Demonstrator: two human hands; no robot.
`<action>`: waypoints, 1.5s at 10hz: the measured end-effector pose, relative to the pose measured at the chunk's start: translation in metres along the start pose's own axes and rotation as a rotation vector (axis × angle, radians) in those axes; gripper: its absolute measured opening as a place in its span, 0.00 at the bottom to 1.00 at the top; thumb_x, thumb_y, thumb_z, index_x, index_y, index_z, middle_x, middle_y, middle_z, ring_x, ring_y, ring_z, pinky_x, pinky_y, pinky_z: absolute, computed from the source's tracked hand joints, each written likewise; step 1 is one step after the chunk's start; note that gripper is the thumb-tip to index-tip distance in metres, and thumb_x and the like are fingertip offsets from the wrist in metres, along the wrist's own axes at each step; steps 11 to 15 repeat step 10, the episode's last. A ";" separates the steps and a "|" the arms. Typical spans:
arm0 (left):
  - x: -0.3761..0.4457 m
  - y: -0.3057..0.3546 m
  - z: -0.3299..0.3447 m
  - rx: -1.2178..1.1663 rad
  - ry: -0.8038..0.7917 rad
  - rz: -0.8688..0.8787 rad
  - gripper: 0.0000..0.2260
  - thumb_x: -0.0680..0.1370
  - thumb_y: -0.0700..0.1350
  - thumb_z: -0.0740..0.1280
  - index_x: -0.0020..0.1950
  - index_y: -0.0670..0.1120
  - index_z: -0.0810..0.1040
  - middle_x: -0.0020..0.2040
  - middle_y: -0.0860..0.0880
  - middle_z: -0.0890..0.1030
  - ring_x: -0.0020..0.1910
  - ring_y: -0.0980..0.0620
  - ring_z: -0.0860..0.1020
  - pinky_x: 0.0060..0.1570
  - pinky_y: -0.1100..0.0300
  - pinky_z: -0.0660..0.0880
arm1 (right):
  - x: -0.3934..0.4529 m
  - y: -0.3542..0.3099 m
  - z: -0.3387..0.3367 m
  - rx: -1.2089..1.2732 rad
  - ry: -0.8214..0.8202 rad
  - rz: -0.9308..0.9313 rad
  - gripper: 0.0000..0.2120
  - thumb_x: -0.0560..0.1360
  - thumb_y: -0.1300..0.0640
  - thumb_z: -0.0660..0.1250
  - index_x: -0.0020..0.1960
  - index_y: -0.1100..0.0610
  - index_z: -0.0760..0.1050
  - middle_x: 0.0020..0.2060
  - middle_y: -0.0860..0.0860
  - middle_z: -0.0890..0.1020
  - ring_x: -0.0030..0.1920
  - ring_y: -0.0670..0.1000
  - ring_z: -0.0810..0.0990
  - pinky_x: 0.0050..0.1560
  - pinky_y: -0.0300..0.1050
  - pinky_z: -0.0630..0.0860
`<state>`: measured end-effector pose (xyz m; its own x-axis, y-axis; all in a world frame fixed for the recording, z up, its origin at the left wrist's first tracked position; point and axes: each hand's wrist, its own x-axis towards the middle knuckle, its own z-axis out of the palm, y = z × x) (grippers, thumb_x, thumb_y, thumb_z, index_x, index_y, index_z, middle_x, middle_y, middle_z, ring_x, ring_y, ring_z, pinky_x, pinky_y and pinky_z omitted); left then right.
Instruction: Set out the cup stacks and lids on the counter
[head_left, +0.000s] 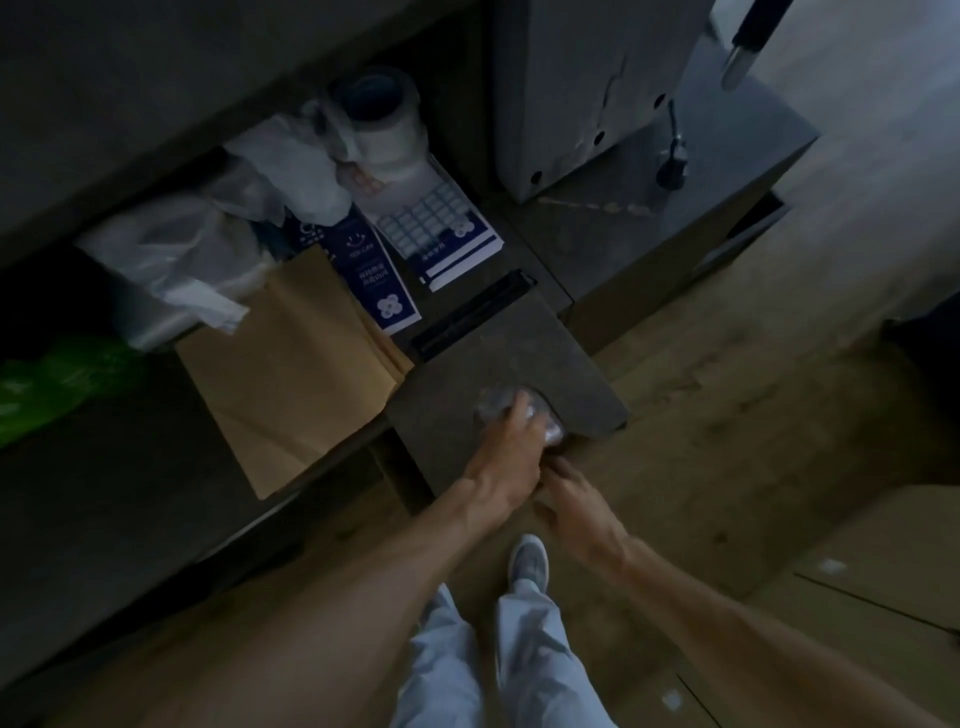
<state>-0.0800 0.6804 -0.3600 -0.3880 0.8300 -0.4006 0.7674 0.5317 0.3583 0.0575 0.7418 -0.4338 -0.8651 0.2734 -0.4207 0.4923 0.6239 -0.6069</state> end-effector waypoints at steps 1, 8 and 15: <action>0.013 0.013 0.015 0.148 -0.127 -0.040 0.17 0.81 0.38 0.59 0.71 0.44 0.70 0.74 0.40 0.60 0.69 0.40 0.69 0.66 0.50 0.68 | -0.025 0.021 0.009 -0.024 0.019 0.001 0.13 0.73 0.62 0.65 0.57 0.56 0.77 0.55 0.51 0.76 0.47 0.56 0.79 0.45 0.55 0.78; -0.049 -0.022 -0.049 -0.079 0.172 -0.105 0.22 0.82 0.46 0.60 0.76 0.55 0.62 0.76 0.50 0.61 0.75 0.52 0.60 0.72 0.59 0.59 | 0.077 -0.040 -0.011 0.213 0.063 -0.030 0.13 0.80 0.55 0.65 0.64 0.53 0.75 0.58 0.49 0.79 0.57 0.47 0.79 0.60 0.44 0.78; -0.127 -0.002 -0.079 -0.416 0.307 -0.357 0.15 0.82 0.48 0.60 0.68 0.57 0.72 0.70 0.61 0.65 0.61 0.70 0.62 0.48 0.80 0.62 | 0.034 -0.035 -0.007 0.143 0.143 0.074 0.14 0.76 0.61 0.63 0.60 0.53 0.75 0.59 0.51 0.77 0.52 0.47 0.75 0.50 0.41 0.76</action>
